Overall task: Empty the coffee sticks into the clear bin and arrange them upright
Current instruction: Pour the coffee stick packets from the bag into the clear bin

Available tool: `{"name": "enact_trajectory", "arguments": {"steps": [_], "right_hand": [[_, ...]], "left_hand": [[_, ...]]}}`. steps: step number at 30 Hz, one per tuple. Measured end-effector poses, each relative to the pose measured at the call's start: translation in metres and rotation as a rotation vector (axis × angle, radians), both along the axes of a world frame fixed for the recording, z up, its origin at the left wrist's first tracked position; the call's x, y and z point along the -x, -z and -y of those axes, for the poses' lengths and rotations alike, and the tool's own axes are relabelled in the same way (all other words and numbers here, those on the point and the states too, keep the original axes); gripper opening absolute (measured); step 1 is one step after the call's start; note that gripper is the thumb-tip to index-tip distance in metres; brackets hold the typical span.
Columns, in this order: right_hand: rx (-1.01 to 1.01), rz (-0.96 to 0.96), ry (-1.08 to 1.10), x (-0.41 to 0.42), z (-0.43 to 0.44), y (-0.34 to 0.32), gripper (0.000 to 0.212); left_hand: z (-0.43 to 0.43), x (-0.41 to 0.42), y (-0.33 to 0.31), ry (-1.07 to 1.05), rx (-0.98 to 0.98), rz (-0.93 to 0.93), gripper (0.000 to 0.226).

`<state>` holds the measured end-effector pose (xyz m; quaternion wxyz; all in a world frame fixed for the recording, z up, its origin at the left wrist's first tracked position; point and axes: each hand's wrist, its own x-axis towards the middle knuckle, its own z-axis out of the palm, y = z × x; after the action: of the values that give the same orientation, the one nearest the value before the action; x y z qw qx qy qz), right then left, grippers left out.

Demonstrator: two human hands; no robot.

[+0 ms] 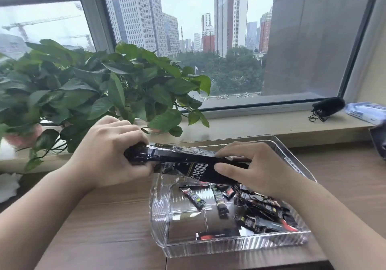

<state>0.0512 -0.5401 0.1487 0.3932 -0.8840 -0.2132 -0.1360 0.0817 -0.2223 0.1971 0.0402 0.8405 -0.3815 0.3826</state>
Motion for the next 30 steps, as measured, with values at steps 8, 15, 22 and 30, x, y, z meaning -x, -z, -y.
{"name": "enact_trajectory", "arguments": {"steps": [8, 15, 22, 30], "right_hand": [[-0.088, 0.137, 0.015, 0.002, -0.006, 0.008, 0.04], [-0.123, 0.242, 0.003, 0.0, -0.012, 0.011, 0.033], [-0.143, 0.328, 0.086, -0.001, -0.015, 0.007, 0.033], [-0.317, 0.227, 0.161, 0.002, -0.015, 0.012, 0.022]], "left_hand": [[0.0, -0.003, 0.005, 0.029, 0.042, 0.037, 0.025], [-0.007, -0.01, 0.006, 0.057, 0.026, 0.151, 0.04], [-0.004, -0.019, -0.003, 0.026, 0.012, 0.325, 0.046], [0.011, -0.031, -0.029, 0.081, -0.099, 0.381, 0.058]]}}
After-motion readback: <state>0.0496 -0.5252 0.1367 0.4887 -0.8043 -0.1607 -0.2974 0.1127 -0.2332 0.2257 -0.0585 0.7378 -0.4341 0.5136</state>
